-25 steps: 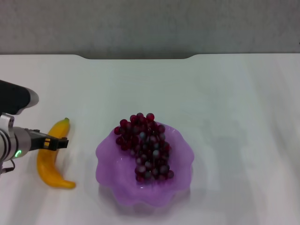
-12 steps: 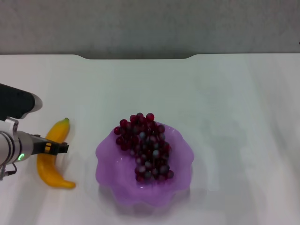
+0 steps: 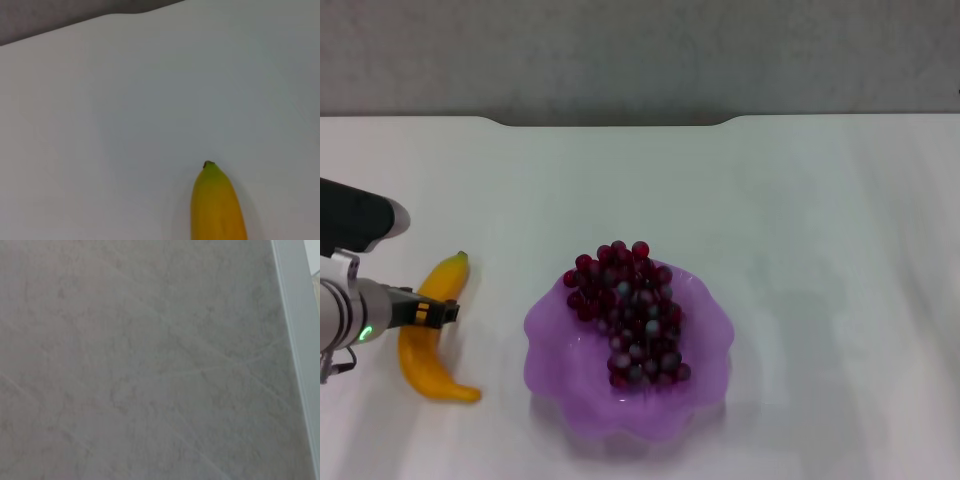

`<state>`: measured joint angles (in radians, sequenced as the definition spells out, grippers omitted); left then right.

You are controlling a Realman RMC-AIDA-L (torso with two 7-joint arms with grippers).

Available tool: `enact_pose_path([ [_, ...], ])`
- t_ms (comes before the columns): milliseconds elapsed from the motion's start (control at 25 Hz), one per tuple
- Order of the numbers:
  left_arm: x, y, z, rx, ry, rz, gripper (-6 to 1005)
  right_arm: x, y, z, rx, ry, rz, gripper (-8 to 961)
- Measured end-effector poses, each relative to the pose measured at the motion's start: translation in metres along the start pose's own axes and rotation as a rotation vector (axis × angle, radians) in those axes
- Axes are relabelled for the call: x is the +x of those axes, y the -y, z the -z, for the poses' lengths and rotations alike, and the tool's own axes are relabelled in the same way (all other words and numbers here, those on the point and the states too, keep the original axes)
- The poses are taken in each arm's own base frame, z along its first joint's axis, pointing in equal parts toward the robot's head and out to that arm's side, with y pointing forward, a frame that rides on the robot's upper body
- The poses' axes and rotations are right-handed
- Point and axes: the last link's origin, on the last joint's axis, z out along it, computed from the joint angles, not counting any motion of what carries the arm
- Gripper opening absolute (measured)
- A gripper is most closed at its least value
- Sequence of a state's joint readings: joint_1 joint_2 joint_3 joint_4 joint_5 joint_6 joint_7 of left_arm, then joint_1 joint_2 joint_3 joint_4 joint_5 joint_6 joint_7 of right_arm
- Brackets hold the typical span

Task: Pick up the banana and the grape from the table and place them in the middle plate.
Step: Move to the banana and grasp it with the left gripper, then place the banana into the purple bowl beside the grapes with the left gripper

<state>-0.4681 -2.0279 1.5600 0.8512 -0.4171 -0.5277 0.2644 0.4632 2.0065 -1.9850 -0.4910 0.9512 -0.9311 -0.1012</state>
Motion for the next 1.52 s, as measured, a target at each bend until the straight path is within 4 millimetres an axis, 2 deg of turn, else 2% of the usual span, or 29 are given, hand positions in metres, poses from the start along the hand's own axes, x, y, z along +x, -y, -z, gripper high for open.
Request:
enact_pose_path([
  [40, -0.001, 0.000, -0.001, 0.001, 0.006, 0.000, 650, 0.000, 0.000, 0.000, 0.000, 0.000, -0.001, 868],
  [480, -0.001, 0.004, -0.005, 0.007, 0.027, 0.009, 476, 0.001, 0.000, 0.001, 0.000, -0.004, 0.001, 868],
  [680, 0.003, 0.003, 0.000, 0.000, 0.021, 0.008, 474, 0.002, 0.000, 0.002, -0.003, -0.008, 0.001, 868],
  [800, 0.016, 0.006, 0.019, -0.007, -0.028, 0.002, 473, 0.003, 0.000, 0.002, -0.003, -0.009, 0.002, 868],
  [960, 0.027, 0.004, 0.032, -0.018, -0.048, -0.015, 472, 0.002, -0.001, 0.002, -0.005, -0.008, 0.003, 868],
  [1280, 0.037, -0.006, 0.066, -0.061, -0.058, -0.069, 472, 0.004, 0.001, 0.004, -0.003, -0.013, 0.006, 868],
  [1400, 0.041, -0.014, 0.082, -0.096, -0.072, -0.097, 472, 0.005, 0.002, 0.005, 0.001, -0.015, 0.005, 868],
  [1520, 0.041, -0.032, 0.095, -0.160, -0.084, -0.159, 473, 0.005, 0.002, 0.005, 0.001, -0.015, 0.005, 868],
])
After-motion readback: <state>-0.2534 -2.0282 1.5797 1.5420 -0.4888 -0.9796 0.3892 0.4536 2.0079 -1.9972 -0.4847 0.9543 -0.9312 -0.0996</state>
